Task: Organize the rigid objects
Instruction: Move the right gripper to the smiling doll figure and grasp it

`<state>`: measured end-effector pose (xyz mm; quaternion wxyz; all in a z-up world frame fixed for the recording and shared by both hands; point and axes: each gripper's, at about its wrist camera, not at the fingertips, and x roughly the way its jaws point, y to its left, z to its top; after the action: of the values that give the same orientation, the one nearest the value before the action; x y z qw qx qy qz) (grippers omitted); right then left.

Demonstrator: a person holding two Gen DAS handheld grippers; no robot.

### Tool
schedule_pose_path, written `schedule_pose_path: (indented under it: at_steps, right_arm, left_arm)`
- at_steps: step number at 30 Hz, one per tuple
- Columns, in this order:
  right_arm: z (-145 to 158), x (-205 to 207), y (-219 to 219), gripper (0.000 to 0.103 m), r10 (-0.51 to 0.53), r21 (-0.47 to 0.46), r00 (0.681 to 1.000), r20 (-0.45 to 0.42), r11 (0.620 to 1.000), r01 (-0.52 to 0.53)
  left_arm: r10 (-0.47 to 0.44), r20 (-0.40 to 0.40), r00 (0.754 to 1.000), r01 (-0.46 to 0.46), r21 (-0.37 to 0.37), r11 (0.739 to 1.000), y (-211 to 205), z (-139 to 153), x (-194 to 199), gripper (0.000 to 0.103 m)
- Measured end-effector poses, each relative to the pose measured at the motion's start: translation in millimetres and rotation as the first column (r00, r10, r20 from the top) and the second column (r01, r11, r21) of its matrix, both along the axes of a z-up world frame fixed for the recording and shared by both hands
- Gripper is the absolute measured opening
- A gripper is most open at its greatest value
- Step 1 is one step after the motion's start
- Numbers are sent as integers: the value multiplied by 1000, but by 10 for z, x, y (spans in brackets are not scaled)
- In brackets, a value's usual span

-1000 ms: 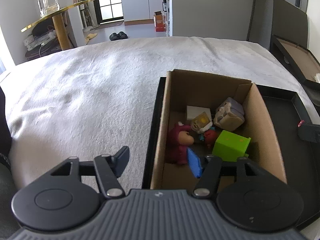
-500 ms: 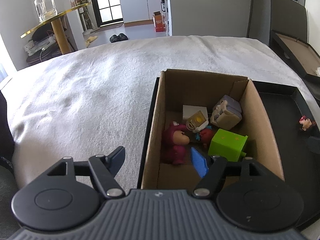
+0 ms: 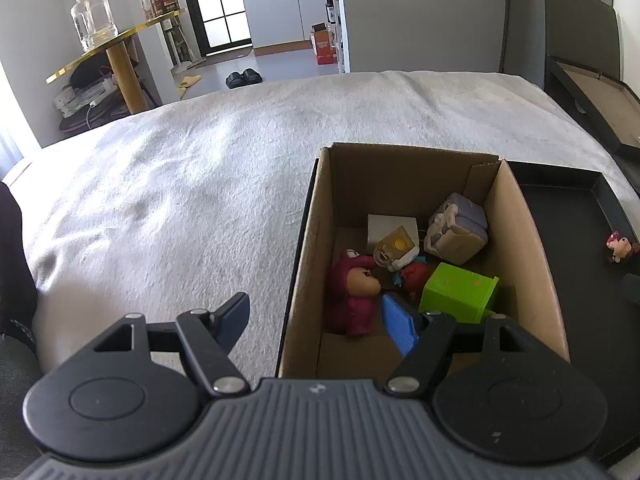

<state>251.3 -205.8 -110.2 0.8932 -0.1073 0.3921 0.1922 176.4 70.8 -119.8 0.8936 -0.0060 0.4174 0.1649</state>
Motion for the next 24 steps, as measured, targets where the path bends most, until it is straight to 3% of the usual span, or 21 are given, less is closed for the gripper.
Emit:
schedule_pose_path:
  at_steps: [3,14,24]
  right_arm:
    - [-79,92,-74,101,-16,-3,1000,17,1000,16]
    - [-323,392,-193,77,-17,-41,1000,17,999,17]
    - [-550,612,-250,75,6,-77,1000,4,997,-6]
  left_arm:
    - [0,-2,1000,0,10,1000,-24,-21,16,72]
    - [22,-17,1000,-22,27,999,-11,-99,100,72]
    - [50,-22,999,-49,30,998,43,-163,139,72]
